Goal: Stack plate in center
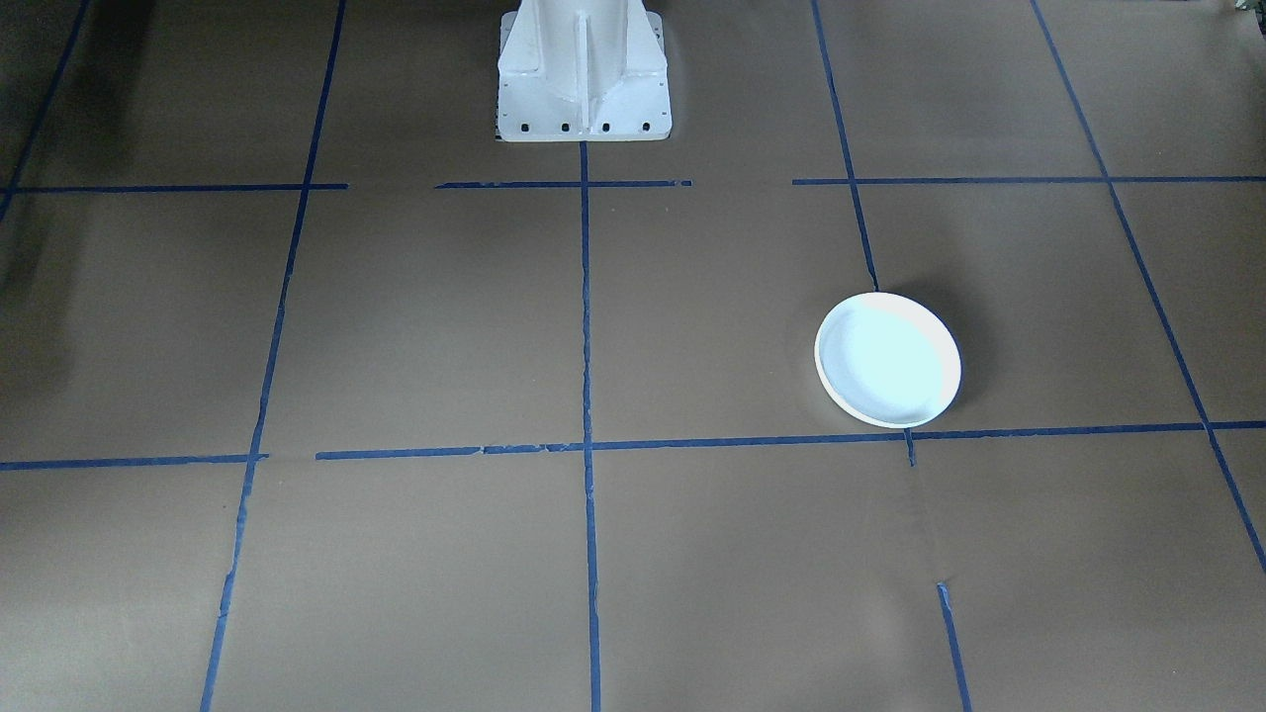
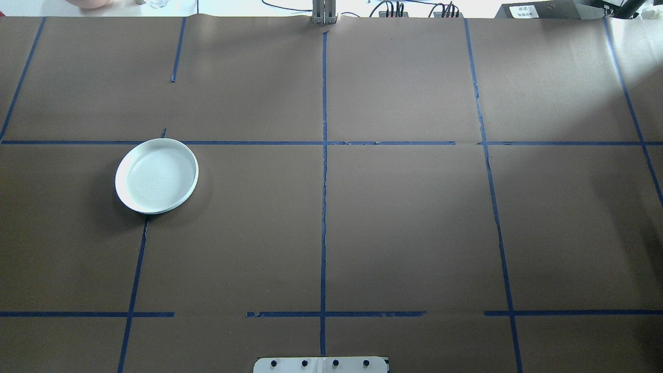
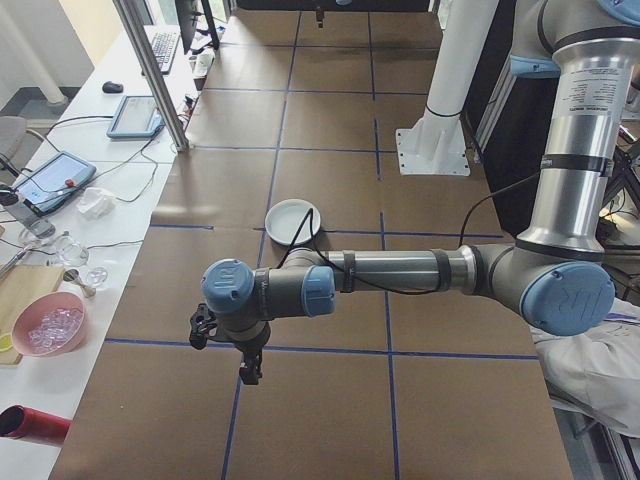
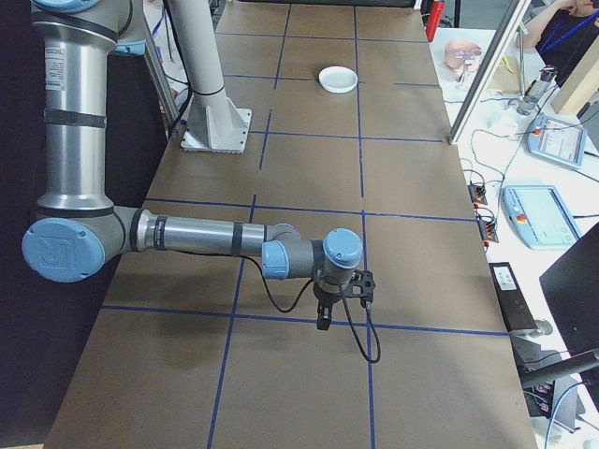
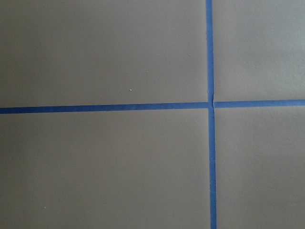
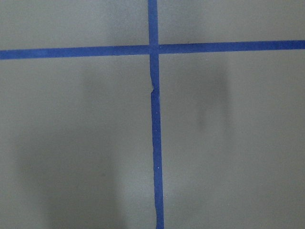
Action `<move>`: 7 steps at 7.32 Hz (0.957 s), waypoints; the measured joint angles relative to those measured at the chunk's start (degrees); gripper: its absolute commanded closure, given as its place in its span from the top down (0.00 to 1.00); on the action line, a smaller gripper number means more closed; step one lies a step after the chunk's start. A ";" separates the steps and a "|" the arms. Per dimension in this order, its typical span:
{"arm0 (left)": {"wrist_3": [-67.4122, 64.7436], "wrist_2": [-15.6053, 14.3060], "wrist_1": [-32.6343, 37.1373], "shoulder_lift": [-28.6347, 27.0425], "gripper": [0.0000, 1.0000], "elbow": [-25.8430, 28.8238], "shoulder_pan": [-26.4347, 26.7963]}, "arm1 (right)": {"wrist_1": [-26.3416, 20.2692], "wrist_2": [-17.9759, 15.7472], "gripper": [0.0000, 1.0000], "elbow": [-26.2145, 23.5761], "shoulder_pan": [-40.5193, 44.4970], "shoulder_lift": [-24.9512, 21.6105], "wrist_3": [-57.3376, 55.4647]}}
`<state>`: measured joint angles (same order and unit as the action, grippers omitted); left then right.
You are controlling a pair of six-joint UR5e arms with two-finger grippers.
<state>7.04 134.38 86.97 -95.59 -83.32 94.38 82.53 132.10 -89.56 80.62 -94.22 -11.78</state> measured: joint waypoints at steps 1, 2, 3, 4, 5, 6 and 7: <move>0.07 0.00 0.13 0.10 1.00 -0.77 0.13 | 0.00 0.00 1.00 -0.01 -0.01 0.00 0.00; 0.27 -0.02 0.56 0.20 1.00 -1.54 0.16 | 0.00 0.00 1.00 -0.02 -0.01 0.00 0.00; 0.35 -0.03 1.54 0.24 1.00 -2.16 0.18 | 0.00 0.00 1.00 -0.04 -0.02 0.00 0.00; 0.34 -0.03 2.57 0.26 1.00 -2.24 0.19 | 0.00 0.00 1.00 -0.04 -0.03 0.00 0.00; 0.30 -0.06 3.45 0.30 1.00 -2.11 0.19 | 0.00 0.00 1.00 -0.03 -0.01 0.00 0.00; 0.27 -0.07 4.26 0.36 1.00 -1.96 0.19 | 0.00 0.00 1.00 -0.01 0.00 -0.01 0.00; 0.28 -0.08 4.64 0.49 1.00 -1.89 0.19 | 0.00 0.00 1.00 0.00 0.01 -0.03 0.00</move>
<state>7.32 134.30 91.62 -95.10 -85.21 94.57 82.53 132.10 -89.56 80.63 -94.25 -11.78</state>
